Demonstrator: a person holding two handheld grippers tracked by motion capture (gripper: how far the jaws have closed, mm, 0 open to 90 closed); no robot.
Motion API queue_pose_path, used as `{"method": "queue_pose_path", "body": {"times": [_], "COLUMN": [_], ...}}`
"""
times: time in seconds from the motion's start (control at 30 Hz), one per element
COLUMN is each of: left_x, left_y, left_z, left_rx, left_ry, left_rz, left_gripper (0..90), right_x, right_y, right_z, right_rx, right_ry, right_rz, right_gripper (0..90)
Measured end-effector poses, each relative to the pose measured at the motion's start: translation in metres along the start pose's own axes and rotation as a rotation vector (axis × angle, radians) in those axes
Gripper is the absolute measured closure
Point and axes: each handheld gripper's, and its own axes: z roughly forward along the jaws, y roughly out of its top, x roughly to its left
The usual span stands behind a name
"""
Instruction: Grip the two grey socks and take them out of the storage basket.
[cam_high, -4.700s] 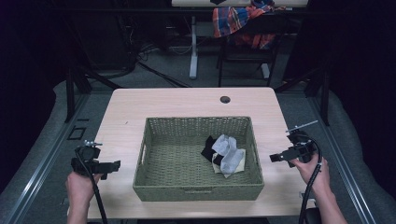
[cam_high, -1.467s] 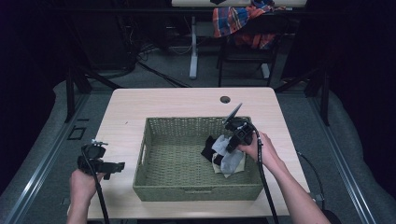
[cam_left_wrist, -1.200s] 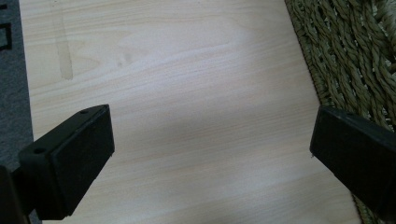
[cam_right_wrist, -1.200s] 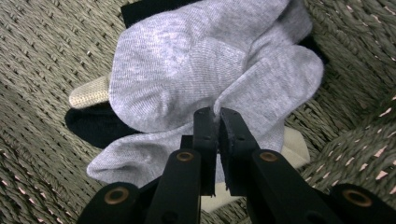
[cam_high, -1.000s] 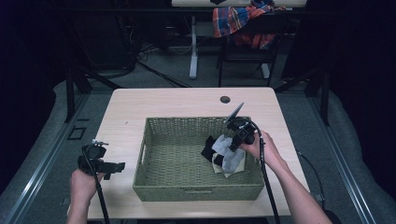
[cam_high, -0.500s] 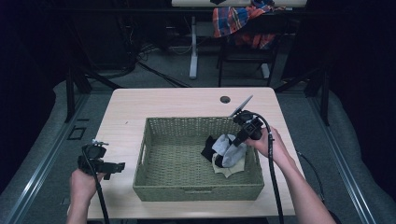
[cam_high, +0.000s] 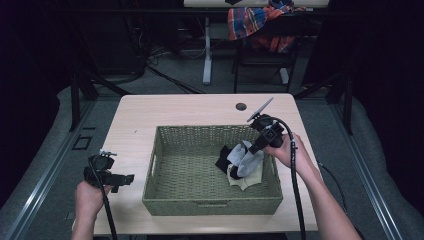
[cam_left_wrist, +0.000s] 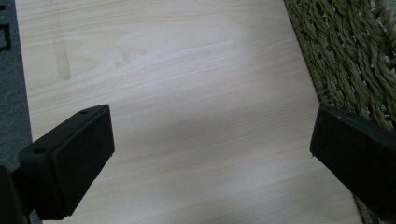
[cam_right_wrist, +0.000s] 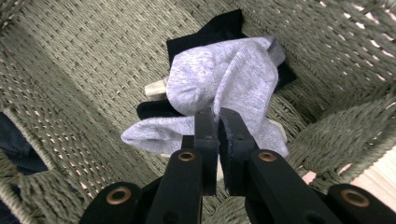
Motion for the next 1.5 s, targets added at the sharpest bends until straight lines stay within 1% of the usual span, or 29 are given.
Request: {"method": "queue_pose_path", "body": {"times": [0.07, 0.1, 0.13, 0.2, 0.23, 0.27, 0.3, 0.33, 0.37, 0.43, 0.47, 0.5, 0.53, 0.57, 0.63, 0.67, 0.7, 0.73, 0.8, 0.83, 0.9, 0.93, 1.1, 1.13, 1.17, 1.27, 1.3, 1.37, 1.5], "left_x": [0.0, 0.0, 0.0, -0.001, -0.001, -0.001, -0.001, -0.001, -0.001, -0.001, -0.001, -0.001, -0.001, -0.001, -0.001, -0.001, -0.001, -0.001, -0.001, -0.001, -0.002, -0.002, -0.002, -0.002, -0.002, -0.002, -0.002, -0.002, -0.002], "left_y": [0.0, 0.0, 0.0, 0.0, 0.0, 0.0, 0.0, 0.0, 0.0, 0.0, 0.0, 0.0, 0.0, 0.0, 0.0, 0.0, 0.0, 0.0, 0.0, 0.0, 0.0, 0.0, 0.001, 0.001, 0.001, 0.0, 0.0, 0.0, 0.0], "left_z": [0.0, 0.0, 0.0, 0.0, 0.0, 0.0, 0.0, 0.0, 0.0, 0.001, 0.001, 0.001, 0.001, 0.001, 0.001, 0.001, 0.001, 0.001, 0.001, 0.001, 0.002, 0.002, 0.002, 0.002, 0.002, 0.002, 0.002, 0.002, 0.002], "left_rx": [0.0, 0.001, 0.001, 0.002, 0.003, 0.004, 0.003, 0.003, 0.005, 0.004, 0.004, 0.004, 0.004, 0.004, 0.006, 0.006, 0.007, 0.008, 0.007, 0.007, 0.008, 0.008, 0.013, 0.013, 0.013, 0.015, 0.015, 0.015, 0.016], "left_ry": [-0.001, -0.001, -0.002, -0.002, -0.002, -0.002, -0.001, -0.001, -0.002, -0.002, -0.002, -0.002, -0.002, -0.003, -0.003, -0.003, -0.003, -0.004, -0.003, -0.003, -0.003, -0.004, -0.008, -0.008, -0.008, -0.008, -0.009, -0.009, -0.01], "left_rz": [0.0, 0.001, 0.001, 0.001, 0.001, 0.001, 0.002, 0.002, 0.003, 0.002, 0.002, 0.002, 0.002, 0.002, 0.004, 0.004, 0.007, 0.007, 0.007, 0.008, 0.007, 0.007, 0.008, 0.008, 0.008, 0.009, 0.009, 0.008, 0.009], "left_gripper": [0.1, 0.1, 0.1, 0.1, 0.1, 0.1, 0.1, 0.1, 0.1, 0.1, 0.1, 0.1, 0.1, 0.1, 0.1, 0.1, 0.1, 0.1, 0.1, 0.1, 0.1, 0.1, 0.1, 0.1, 0.1, 0.1, 0.1, 0.1, 0.1], "right_x": [0.0, 0.001, 0.001, 0.002, 0.003, 0.003, 0.004, 0.004, 0.004, 0.006, 0.006, 0.007, 0.007, 0.008, 0.008, 0.009, 0.009, 0.009, 0.01, 0.01, 0.01, 0.009, 0.005, 0.004, 0.004, -0.003, -0.004, -0.006, -0.017], "right_y": [0.0, -0.001, 0.0, -0.001, -0.001, -0.001, -0.001, -0.001, -0.001, -0.001, -0.001, -0.001, -0.001, -0.002, -0.002, -0.003, -0.003, -0.003, -0.004, -0.005, -0.005, -0.006, -0.01, -0.011, -0.011, -0.015, -0.016, -0.018, -0.025], "right_z": [-0.002, -0.006, -0.008, -0.009, -0.013, -0.014, -0.015, -0.015, -0.017, -0.02, -0.023, -0.024, -0.024, -0.027, -0.031, -0.032, -0.036, -0.037, -0.039, -0.043, -0.046, -0.048, -0.057, -0.058, -0.058, -0.067, -0.068, -0.07, -0.078], "right_rx": [-0.003, -0.015, -0.013, -0.024, -0.03, -0.033, -0.041, -0.041, -0.03, -0.05, -0.036, -0.049, -0.049, -0.062, -0.069, -0.085, -0.086, -0.098, -0.102, -0.113, -0.132, -0.123, -0.15, -0.163, -0.163, -0.162, -0.178, -0.179, -0.204], "right_ry": [-0.001, -0.005, -0.003, -0.002, 0.001, -0.005, 0.0, 0.0, -0.005, 0.003, -0.002, -0.004, -0.004, 0.0, 0.002, 0.003, 0.003, 0.003, 0.009, 0.003, 0.007, 0.005, 0.0, 0.003, 0.003, -0.008, -0.008, -0.006, -0.016], "right_rz": [0.001, -0.001, -0.005, -0.004, -0.008, -0.01, -0.007, -0.007, -0.016, -0.01, -0.025, -0.023, -0.023, -0.021, -0.028, -0.019, -0.026, -0.022, -0.016, -0.016, -0.004, -0.012, 0.008, 0.019, 0.019, 0.02, 0.034, 0.038, 0.068], "right_gripper": [86.9, 86.9, 86.9, 86.9, 86.8, 86.8, 86.8, 86.8, 86.9, 86.9, 86.9, 86.8, 86.8, 86.8, 86.9, 86.8, 86.8, 86.8, 86.8, 86.8, 86.9, 86.9, 86.8, 86.8, 86.8, 86.8, 86.8, 86.8, 86.8]}}
